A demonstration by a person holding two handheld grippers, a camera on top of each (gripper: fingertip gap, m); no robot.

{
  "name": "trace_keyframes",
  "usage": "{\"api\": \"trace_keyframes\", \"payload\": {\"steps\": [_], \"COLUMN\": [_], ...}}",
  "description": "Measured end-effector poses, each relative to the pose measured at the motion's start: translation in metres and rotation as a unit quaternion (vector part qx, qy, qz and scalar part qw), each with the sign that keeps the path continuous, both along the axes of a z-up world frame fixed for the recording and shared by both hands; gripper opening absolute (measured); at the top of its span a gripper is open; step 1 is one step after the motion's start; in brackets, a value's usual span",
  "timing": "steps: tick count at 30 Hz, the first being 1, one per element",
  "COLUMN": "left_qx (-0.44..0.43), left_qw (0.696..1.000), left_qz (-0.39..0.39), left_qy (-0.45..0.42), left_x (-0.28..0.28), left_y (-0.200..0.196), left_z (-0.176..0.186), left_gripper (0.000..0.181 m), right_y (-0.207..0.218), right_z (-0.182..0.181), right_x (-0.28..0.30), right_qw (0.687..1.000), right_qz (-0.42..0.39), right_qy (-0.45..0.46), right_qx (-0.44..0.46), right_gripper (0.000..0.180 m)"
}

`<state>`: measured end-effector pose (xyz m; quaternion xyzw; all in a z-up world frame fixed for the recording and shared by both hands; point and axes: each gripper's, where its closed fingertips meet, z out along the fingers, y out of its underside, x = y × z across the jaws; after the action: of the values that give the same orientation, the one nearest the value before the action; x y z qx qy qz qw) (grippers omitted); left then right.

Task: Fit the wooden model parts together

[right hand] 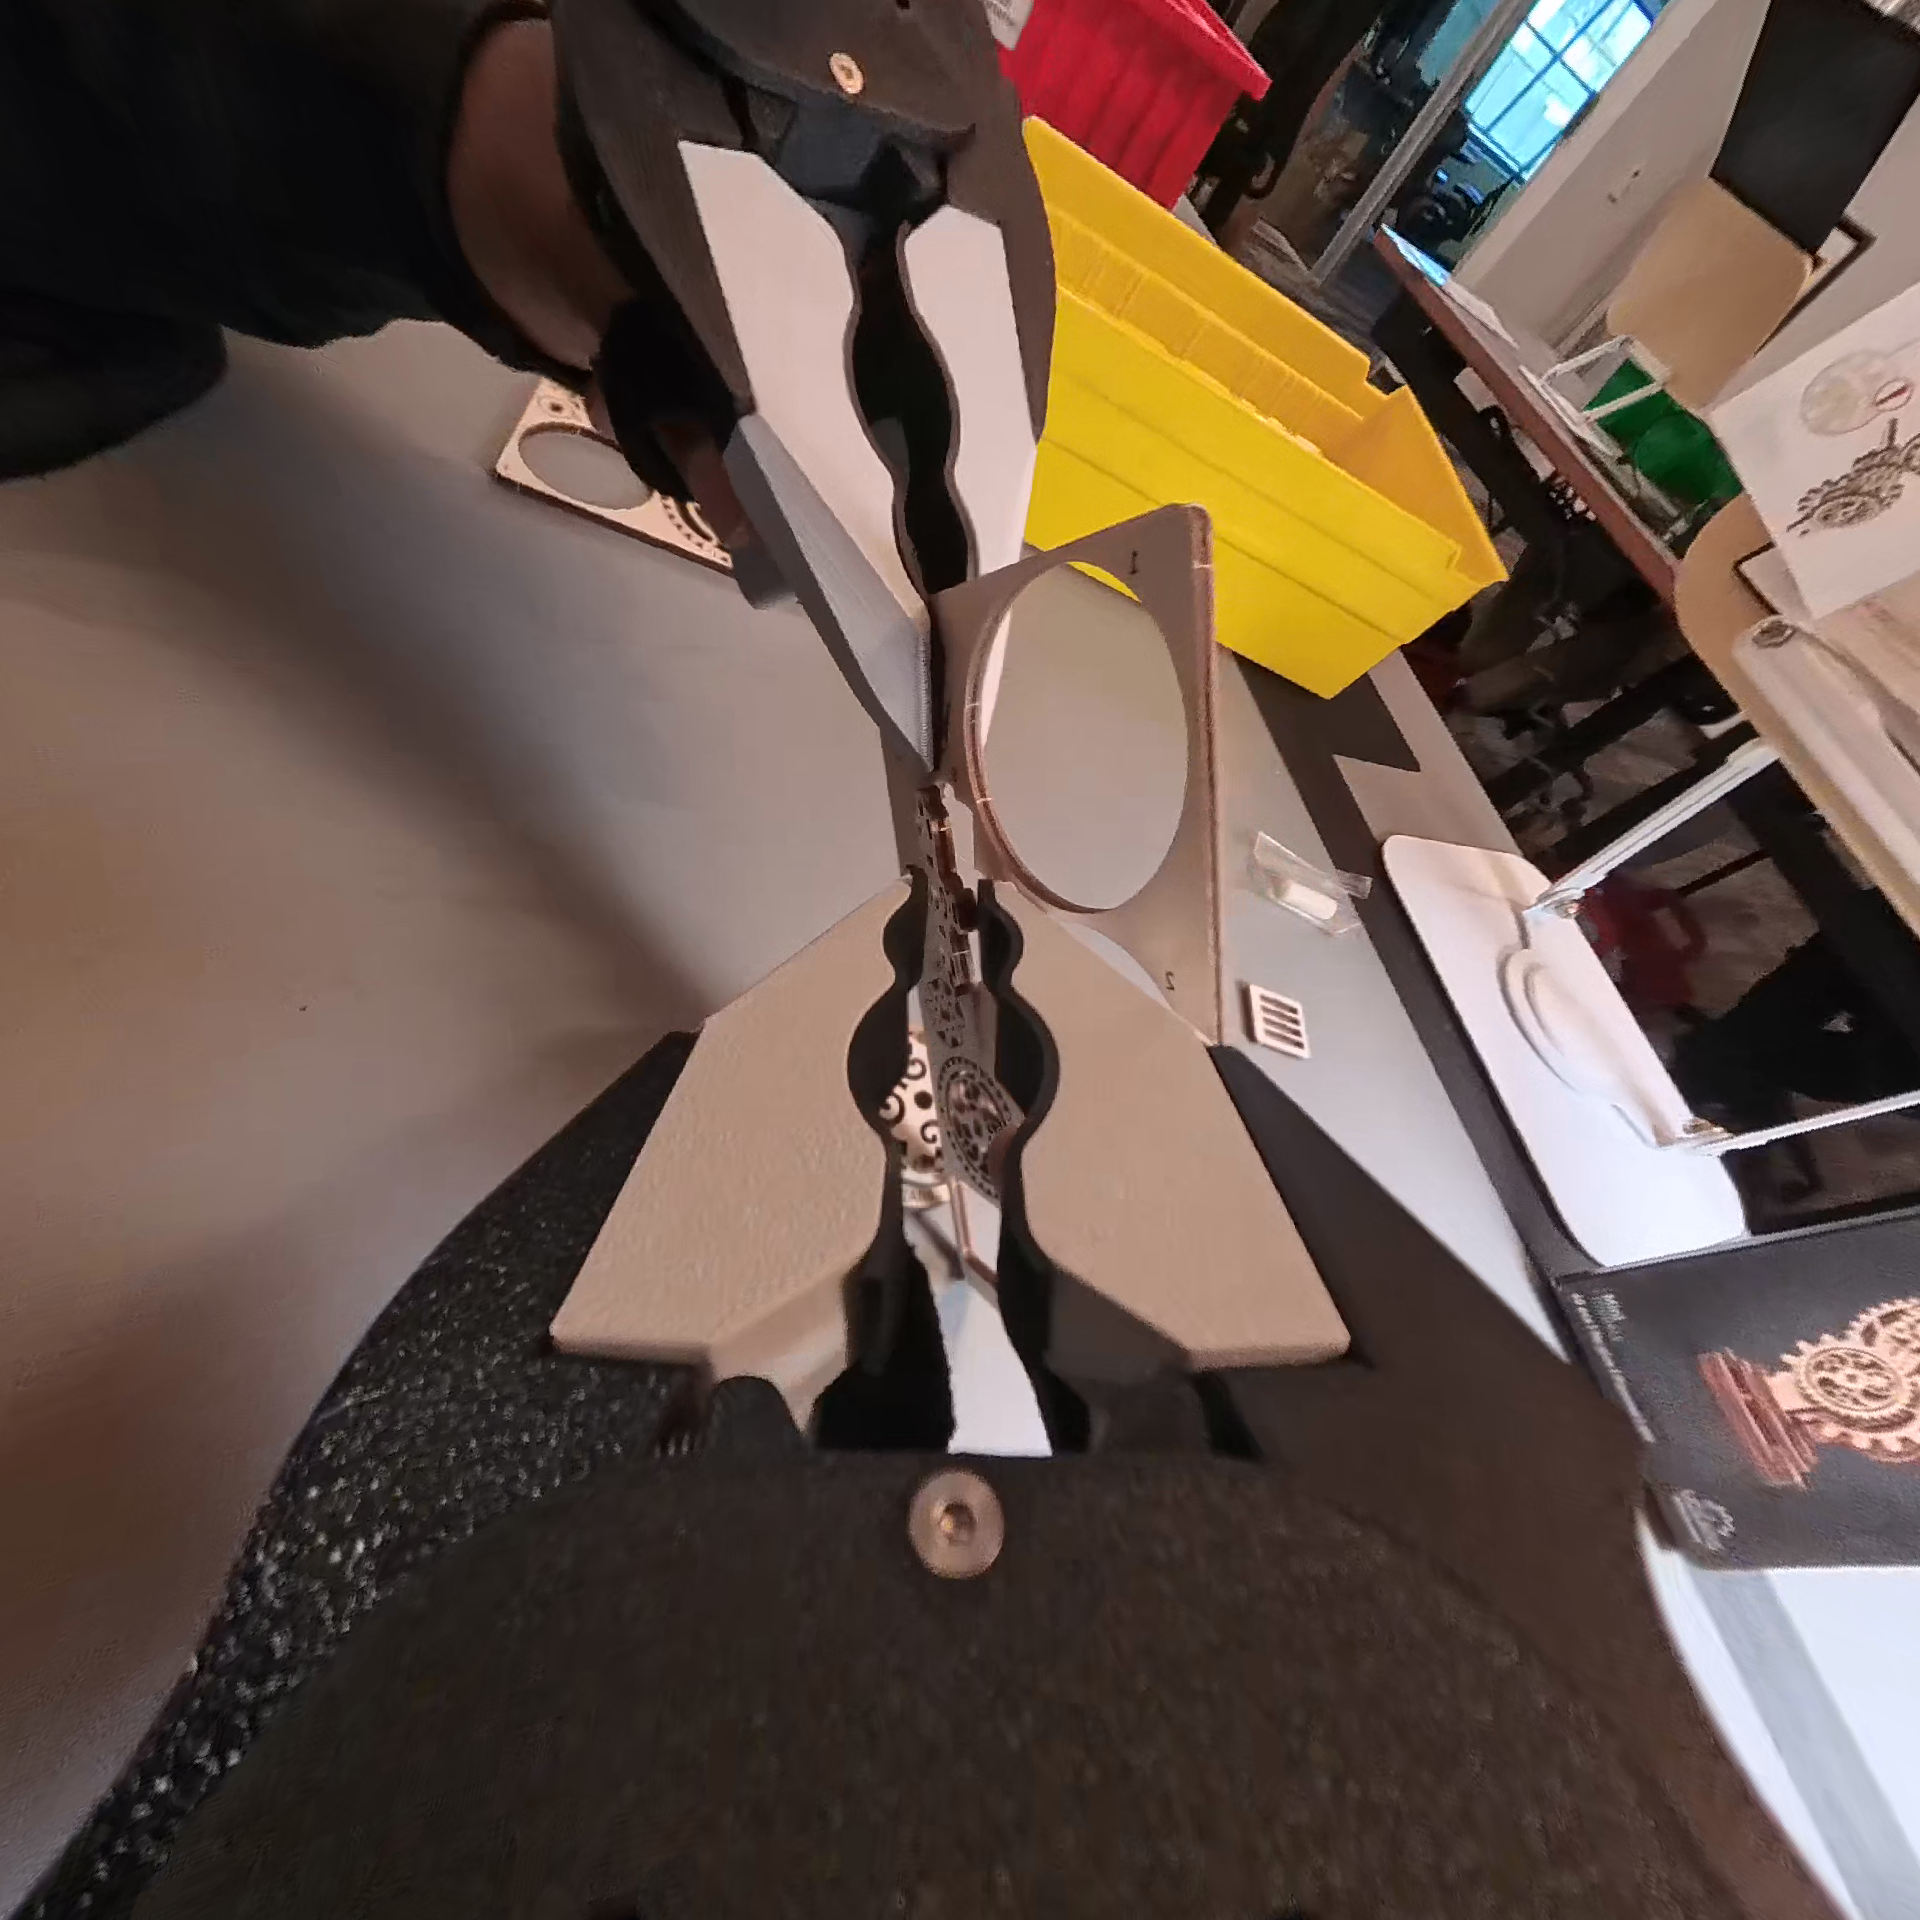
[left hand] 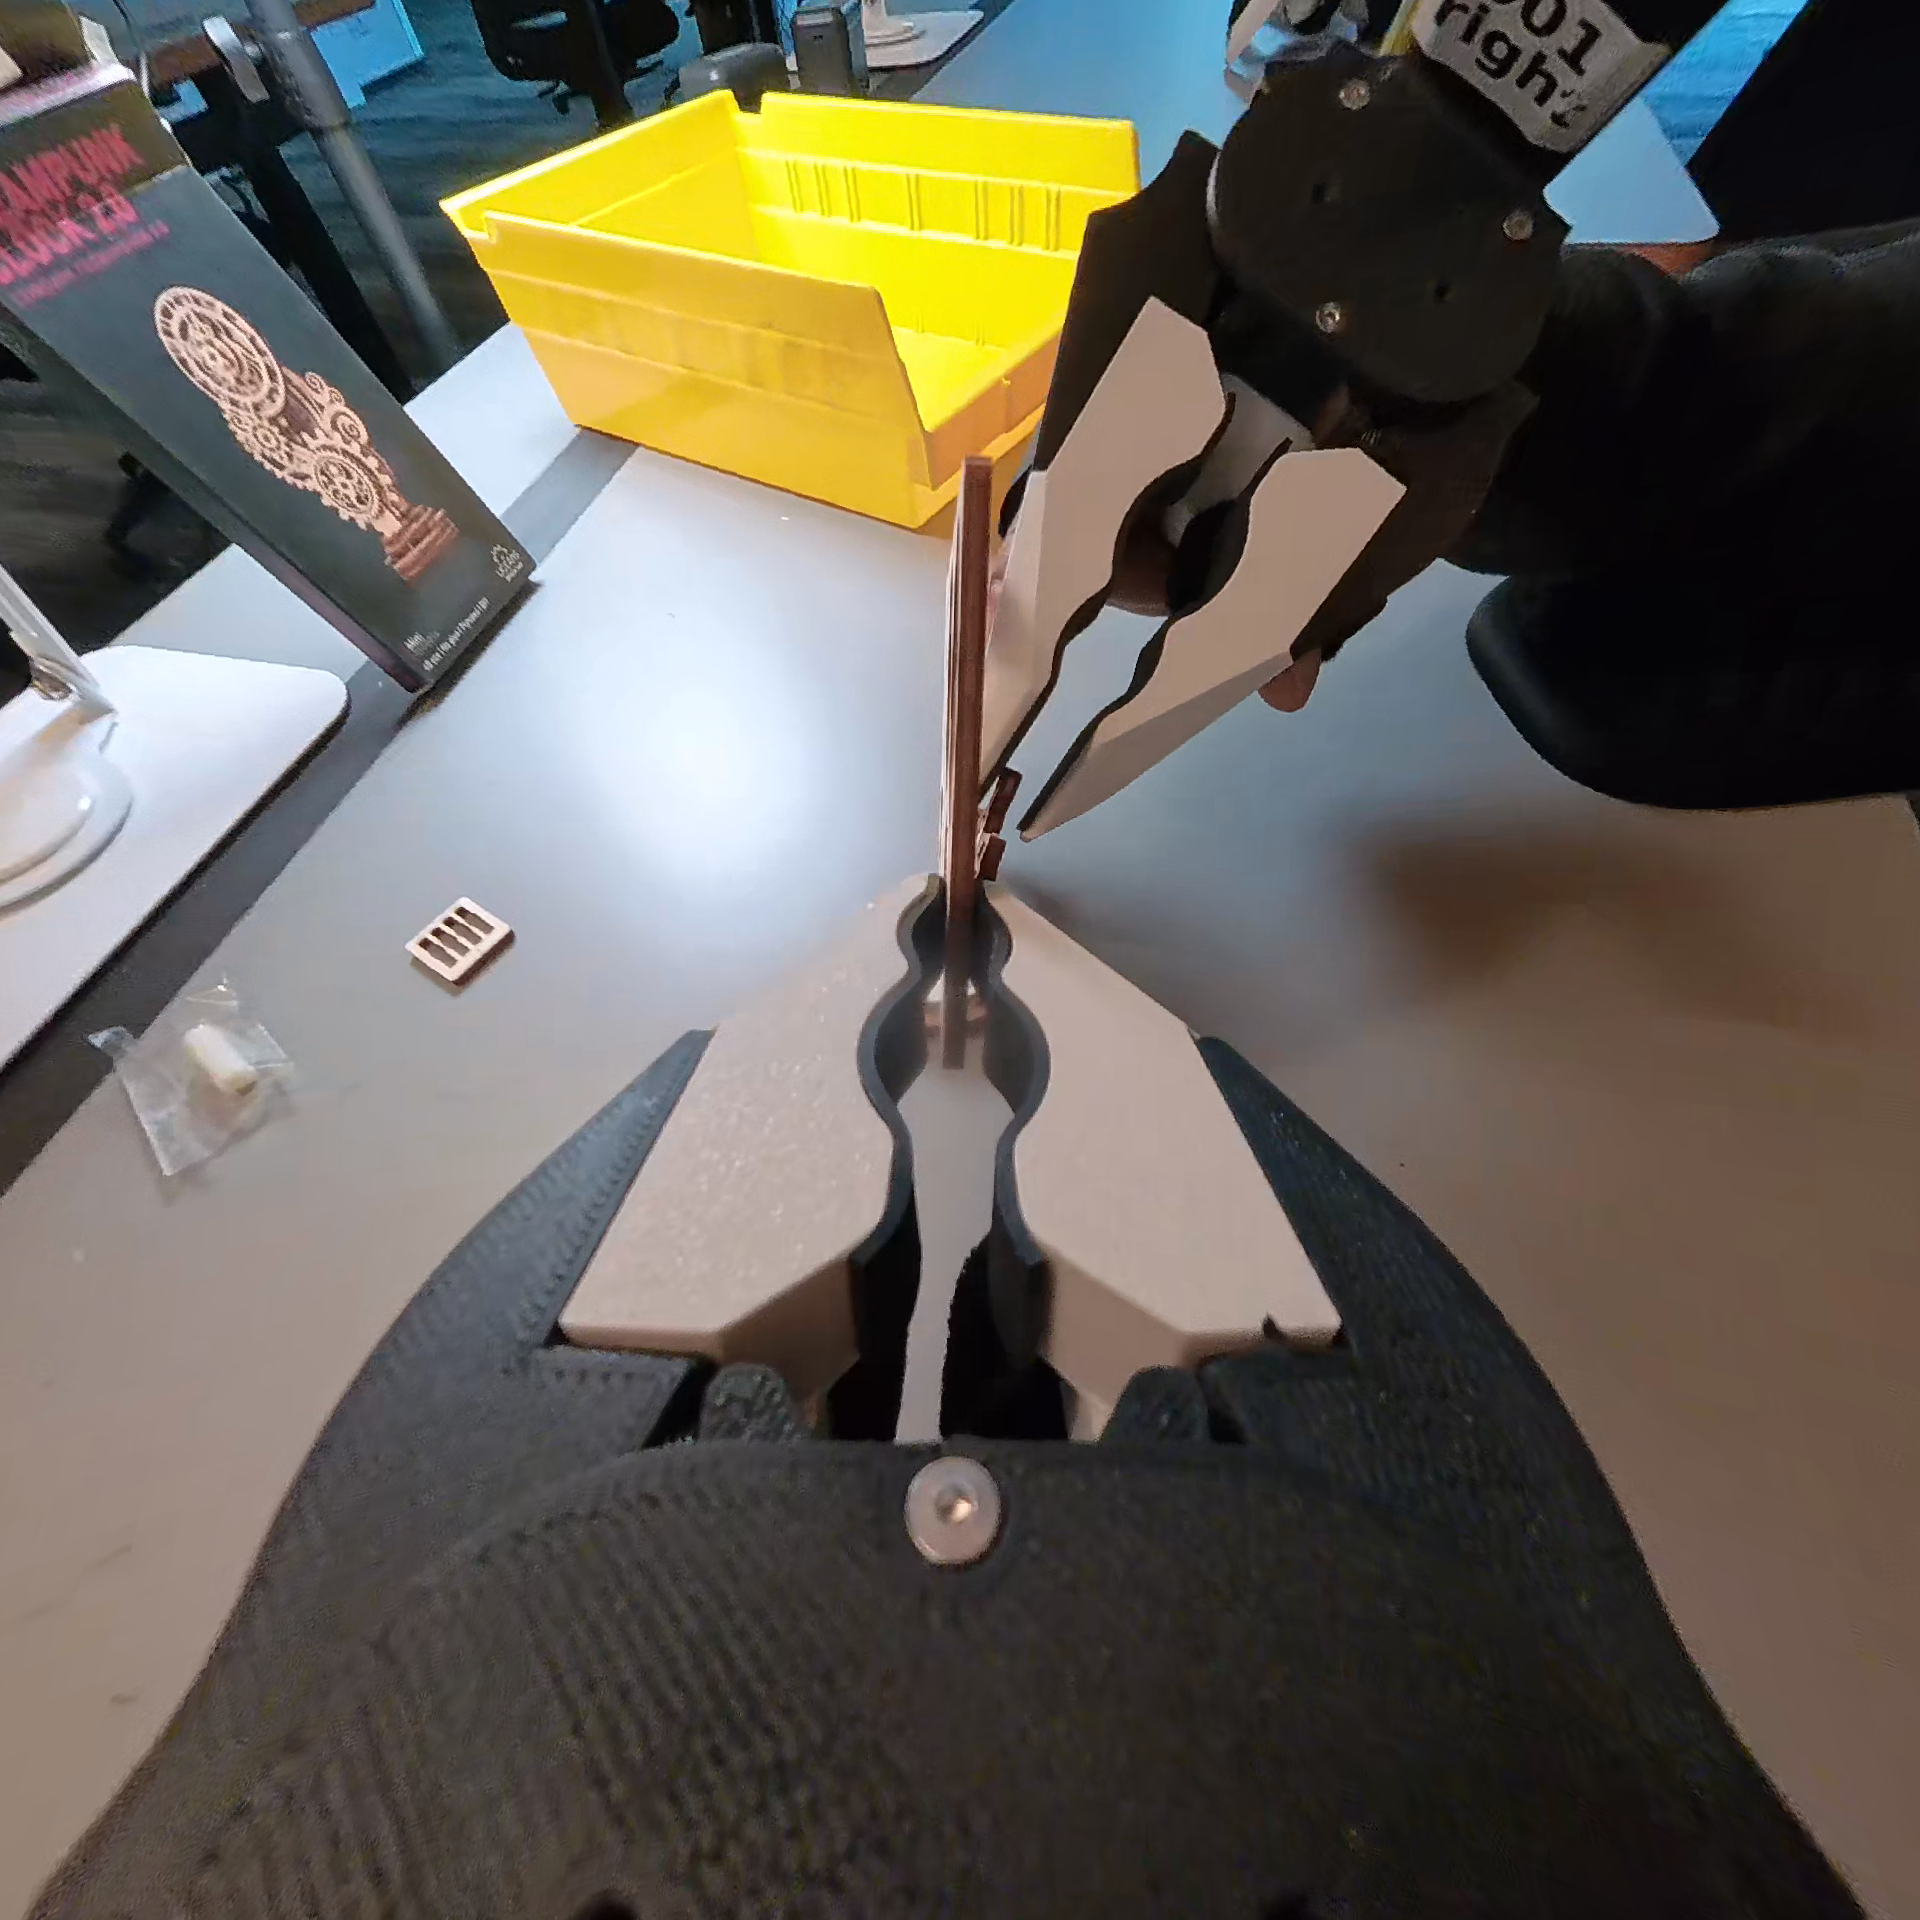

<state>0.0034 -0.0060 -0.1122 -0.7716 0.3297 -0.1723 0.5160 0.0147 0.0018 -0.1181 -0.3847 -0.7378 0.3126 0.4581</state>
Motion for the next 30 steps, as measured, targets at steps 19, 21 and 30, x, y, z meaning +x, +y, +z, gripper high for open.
{"api": "trace_keyframes", "payload": {"steps": [19,21,30], "left_qx": [0.146,0.145,0.108], "left_qw": [0.986,0.986,0.992], "left_qz": [-0.011,-0.009,0.027], "left_qy": [0.084,0.084,0.055], "left_x": [0.008,0.009,0.006], "left_y": [0.001,0.002,0.009], "left_z": [0.044,0.045,0.042], "left_gripper": [0.002,0.002,0.003], "right_y": [0.003,0.002,0.008], "right_z": [0.038,0.039,0.037], "right_x": [0.006,0.007,0.006], "right_qw": [0.993,0.995,0.992], "right_qz": [-0.004,0.003,-0.029], "right_qy": [0.038,0.036,0.03], "right_qx": [0.111,0.095,0.119], "right_gripper": [0.001,0.001,0.001]}}
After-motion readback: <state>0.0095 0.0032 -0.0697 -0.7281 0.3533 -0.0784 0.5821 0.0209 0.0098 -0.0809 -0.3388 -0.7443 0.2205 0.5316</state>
